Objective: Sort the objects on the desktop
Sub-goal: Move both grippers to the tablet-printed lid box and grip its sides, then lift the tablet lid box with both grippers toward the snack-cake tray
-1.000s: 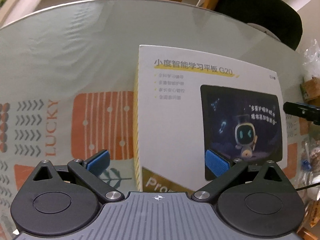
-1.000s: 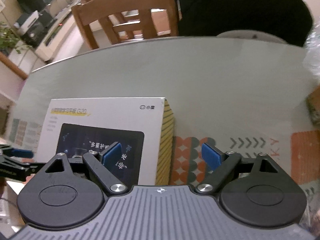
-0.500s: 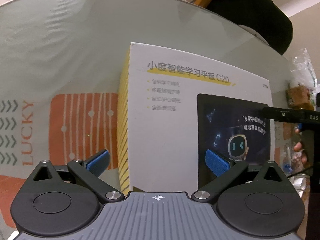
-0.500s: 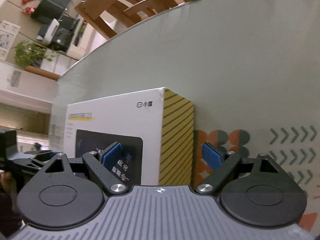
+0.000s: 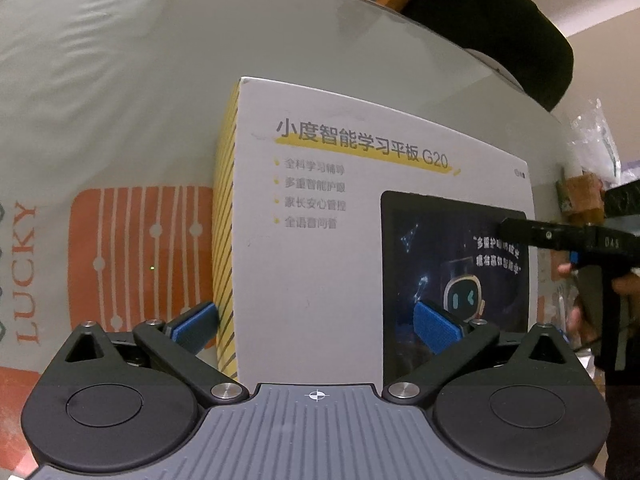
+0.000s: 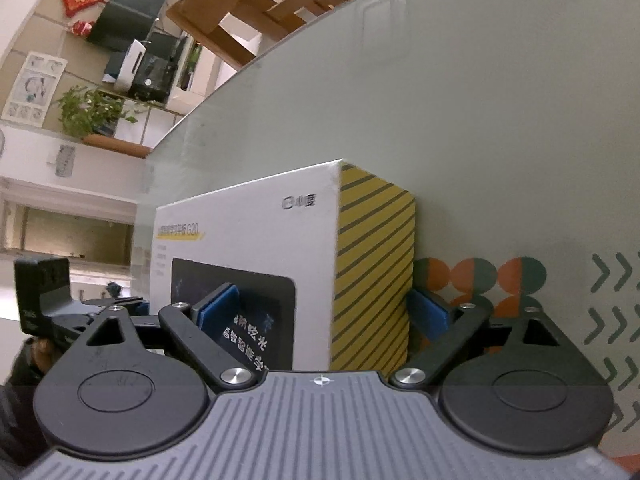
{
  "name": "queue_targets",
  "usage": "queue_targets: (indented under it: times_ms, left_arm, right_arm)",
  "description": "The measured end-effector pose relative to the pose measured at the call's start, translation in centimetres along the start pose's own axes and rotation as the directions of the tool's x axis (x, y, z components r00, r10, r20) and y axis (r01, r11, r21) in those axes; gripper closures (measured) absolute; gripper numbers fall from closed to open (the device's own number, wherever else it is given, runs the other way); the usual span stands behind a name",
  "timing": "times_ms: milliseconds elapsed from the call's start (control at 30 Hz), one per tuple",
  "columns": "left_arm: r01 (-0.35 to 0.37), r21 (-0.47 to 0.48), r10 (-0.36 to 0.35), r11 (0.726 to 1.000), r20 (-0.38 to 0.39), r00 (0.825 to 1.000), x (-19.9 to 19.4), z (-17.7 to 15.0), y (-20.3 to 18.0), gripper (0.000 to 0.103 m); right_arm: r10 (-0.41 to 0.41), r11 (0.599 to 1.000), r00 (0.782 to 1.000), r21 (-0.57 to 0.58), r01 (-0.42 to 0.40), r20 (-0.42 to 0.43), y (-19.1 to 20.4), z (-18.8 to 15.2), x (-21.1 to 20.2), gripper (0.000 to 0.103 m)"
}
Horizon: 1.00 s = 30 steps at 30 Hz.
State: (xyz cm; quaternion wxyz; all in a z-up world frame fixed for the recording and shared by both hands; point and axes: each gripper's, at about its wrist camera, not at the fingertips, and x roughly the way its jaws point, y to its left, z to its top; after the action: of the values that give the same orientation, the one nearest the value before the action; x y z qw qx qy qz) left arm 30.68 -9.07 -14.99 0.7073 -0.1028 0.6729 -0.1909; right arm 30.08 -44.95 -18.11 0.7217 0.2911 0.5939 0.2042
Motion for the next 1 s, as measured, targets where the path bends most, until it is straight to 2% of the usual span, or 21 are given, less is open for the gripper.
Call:
queue_targets:
  times_ms: [367, 633, 800, 1000]
  left_arm:
    - [0.019, -0.001, -0.019, 1.000, 0.026, 0.999, 0.0, 0.0, 0.4, 0.000]
    - [-0.002, -0.023, 0.003, 1.000, 0.068, 0.998, -0.7, -1.3, -0.5, 0.000]
    - [-0.059, 0.029, 0.055, 0.998, 0.127, 0.990, -3.1, -2.2, -2.2, 0.000]
    - [-0.045, 0.013, 0.043, 0.999, 0.140, 0.989, -5.1, -3.0, -2.9, 0.000]
  right_arm:
    - [-0.055, 0.998, 0.998, 0.007, 0.055, 0.043, 1.5, -0.5, 0.0, 0.000]
    - [-0.134, 0.991, 0.988, 0.036, 0.132, 0.076, 3.2, -0.8, -1.1, 0.000]
    - [-0.178, 0.984, 0.979, 0.026, 0.176, 0.102, 4.7, -1.3, -0.9, 0.000]
    - [-0.215, 0.975, 0.966, -0.027, 0.221, 0.144, 7.7, -2.0, -2.7, 0.000]
